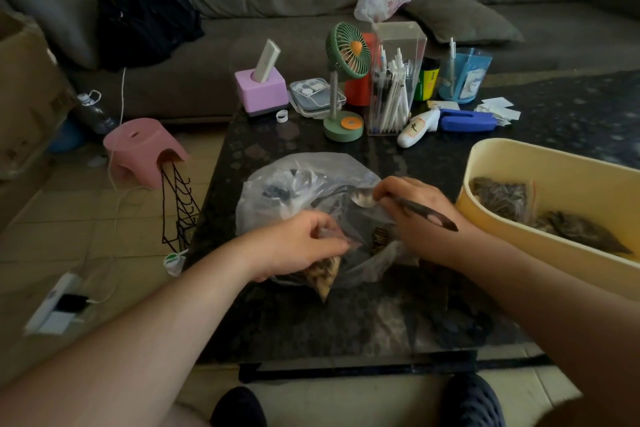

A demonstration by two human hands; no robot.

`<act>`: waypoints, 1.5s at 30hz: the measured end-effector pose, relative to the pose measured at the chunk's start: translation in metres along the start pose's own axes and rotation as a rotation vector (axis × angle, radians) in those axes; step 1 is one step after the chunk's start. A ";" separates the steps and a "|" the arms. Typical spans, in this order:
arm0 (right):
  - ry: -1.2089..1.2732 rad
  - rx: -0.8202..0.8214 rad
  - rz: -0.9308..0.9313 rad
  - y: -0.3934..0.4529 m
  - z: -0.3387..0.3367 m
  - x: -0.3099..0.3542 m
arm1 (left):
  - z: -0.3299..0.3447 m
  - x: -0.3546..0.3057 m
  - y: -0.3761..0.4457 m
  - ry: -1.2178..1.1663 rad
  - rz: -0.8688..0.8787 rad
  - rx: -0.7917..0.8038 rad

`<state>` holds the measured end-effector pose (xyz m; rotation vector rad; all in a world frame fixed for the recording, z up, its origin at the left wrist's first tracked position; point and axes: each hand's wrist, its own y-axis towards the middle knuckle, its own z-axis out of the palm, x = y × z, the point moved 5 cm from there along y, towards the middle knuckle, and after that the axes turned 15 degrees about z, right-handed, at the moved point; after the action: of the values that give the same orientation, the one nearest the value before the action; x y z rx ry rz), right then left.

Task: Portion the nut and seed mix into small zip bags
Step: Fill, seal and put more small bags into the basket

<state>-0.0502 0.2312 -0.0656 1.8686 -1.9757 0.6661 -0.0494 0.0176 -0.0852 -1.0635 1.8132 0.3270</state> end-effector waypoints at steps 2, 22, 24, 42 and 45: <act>-0.028 0.022 -0.010 -0.002 0.001 -0.001 | 0.006 -0.006 -0.003 0.184 0.014 0.010; -0.495 0.010 -0.137 -0.038 -0.007 -0.005 | 0.041 -0.017 -0.017 0.609 0.265 -0.215; -0.473 -0.006 -0.130 -0.047 -0.010 -0.006 | 0.039 -0.016 -0.018 0.593 0.276 -0.255; 0.355 0.111 0.260 -0.089 0.004 -0.027 | 0.029 -0.042 -0.019 0.419 0.729 -0.569; 0.515 0.154 0.370 -0.087 0.008 -0.027 | 0.028 -0.049 -0.019 0.391 0.765 -0.548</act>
<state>0.0390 0.2472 -0.0780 1.2294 -1.9590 1.2889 -0.0105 0.0491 -0.0536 -0.7626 2.5298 1.1945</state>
